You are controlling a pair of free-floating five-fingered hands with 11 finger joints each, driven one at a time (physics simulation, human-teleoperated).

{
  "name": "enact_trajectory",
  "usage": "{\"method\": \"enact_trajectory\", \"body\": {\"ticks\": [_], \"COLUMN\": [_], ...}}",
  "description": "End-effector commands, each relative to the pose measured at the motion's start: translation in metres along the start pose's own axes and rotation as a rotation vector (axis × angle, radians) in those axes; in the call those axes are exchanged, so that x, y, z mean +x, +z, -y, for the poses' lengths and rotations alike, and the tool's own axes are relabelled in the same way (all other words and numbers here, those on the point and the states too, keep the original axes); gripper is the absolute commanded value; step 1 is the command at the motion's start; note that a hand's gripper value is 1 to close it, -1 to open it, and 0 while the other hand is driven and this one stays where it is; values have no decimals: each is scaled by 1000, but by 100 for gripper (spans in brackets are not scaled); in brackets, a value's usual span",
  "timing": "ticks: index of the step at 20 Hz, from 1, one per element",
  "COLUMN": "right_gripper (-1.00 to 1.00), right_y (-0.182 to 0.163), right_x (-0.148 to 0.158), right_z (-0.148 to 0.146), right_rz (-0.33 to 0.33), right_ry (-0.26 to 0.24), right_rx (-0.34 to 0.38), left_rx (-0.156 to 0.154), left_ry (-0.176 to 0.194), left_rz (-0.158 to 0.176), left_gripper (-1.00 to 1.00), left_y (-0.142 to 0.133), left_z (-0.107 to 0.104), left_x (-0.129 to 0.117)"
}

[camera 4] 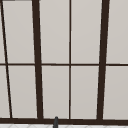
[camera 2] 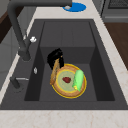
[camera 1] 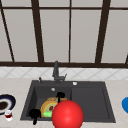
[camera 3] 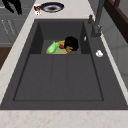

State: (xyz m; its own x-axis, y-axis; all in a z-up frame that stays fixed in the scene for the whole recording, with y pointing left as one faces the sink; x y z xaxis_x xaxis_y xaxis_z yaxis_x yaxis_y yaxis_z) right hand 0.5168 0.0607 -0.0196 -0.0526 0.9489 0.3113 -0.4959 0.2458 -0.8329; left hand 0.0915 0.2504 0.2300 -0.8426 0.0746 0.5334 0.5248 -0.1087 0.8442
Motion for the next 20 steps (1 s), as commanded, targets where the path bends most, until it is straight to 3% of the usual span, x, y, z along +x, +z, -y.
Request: {"method": "enact_trajectory", "body": {"ticks": [1,4,10,15,18,20], "right_gripper": [100,100,100,100,100,100], "right_y": [1,-11,-19,-32,-31,-40], "right_x": [-3,-5,-11,-12,-9,-31], "right_z": [1,-8,-14,-57,-71,-79], "right_rz": [-2,-7,5,-25,-63,-26], "right_ry": [3,20,-9,46,105,73], "right_rx": [0,-8,4,-8,-97,-147], "left_rx": [0,0,0,0,0,0], "left_ry": [0,0,0,0,0,0], "left_rz": [0,0,0,0,0,0], "left_gripper": [0,0,0,0,0,0], "left_y": [0,0,0,0,0,0], "left_z": [0,0,0,0,0,0], "left_x": [0,0,0,0,0,0]}}
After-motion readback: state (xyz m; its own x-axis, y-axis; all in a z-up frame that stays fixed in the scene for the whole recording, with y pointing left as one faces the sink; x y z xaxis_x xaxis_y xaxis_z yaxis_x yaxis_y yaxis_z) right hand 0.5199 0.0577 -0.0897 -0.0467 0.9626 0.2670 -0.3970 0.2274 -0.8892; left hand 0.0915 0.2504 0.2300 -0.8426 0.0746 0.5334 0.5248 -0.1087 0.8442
